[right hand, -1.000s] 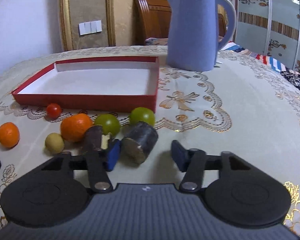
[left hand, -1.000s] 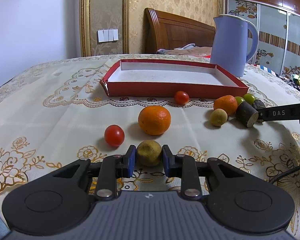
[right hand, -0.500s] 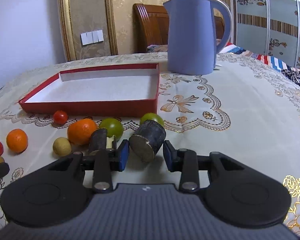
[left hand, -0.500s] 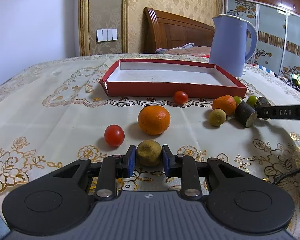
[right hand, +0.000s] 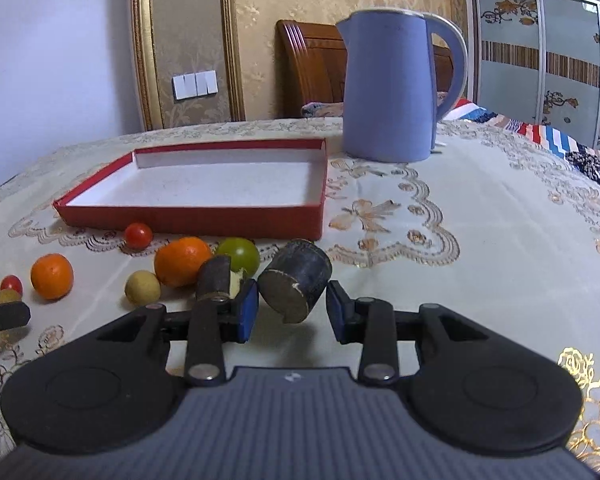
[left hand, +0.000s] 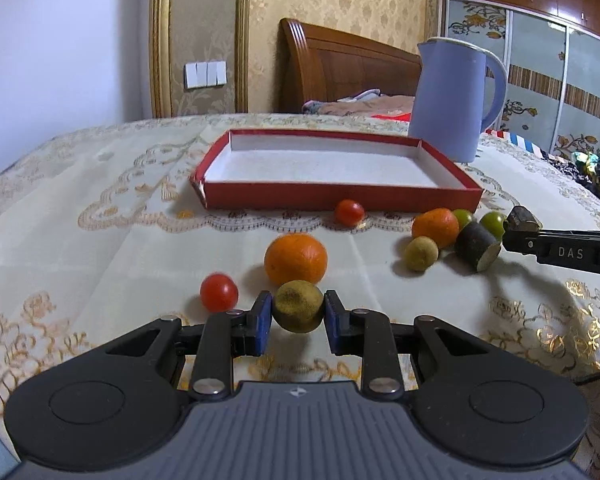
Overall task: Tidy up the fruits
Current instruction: 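Carry the lime and eggplant piece into the red tray with both grippers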
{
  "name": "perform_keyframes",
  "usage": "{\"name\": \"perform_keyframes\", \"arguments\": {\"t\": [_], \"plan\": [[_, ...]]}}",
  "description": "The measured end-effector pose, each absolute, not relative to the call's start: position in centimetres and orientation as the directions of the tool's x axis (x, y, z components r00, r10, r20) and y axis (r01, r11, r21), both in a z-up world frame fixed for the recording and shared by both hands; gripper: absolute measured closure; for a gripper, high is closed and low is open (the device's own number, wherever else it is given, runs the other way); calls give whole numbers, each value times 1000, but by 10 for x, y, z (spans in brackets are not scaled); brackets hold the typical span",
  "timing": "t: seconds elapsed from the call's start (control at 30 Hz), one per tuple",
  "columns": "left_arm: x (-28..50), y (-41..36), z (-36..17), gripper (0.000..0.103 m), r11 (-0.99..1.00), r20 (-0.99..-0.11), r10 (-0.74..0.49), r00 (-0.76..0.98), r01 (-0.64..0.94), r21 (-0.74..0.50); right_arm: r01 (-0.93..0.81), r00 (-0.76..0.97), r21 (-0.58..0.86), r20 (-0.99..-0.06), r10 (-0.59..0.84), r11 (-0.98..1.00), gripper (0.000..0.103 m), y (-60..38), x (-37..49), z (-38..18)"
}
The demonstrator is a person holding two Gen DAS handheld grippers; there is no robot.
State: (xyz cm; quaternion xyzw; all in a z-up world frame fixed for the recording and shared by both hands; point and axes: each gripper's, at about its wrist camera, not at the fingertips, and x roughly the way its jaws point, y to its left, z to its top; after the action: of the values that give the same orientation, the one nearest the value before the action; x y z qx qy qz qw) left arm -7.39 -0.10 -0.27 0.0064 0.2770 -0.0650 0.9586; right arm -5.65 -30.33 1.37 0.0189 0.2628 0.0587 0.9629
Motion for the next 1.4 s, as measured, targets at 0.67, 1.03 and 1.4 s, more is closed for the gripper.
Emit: {"name": "perform_keyframes", "arguments": {"t": [0.67,1.03,1.4], "plan": [[67,-26,29,76,997,-495,-53,867,78,30,-120,845,-18,-527,93,993,68,-261,70,35],[116,-33,13,76,998,-566,-46,823,64,12,-112,802,6,-589,94,994,68,-252,111,20],[148,-23,4,76,999,-660,-49,750,31,-39,-81,758,31,-647,82,996,66,-258,129,10]]}}
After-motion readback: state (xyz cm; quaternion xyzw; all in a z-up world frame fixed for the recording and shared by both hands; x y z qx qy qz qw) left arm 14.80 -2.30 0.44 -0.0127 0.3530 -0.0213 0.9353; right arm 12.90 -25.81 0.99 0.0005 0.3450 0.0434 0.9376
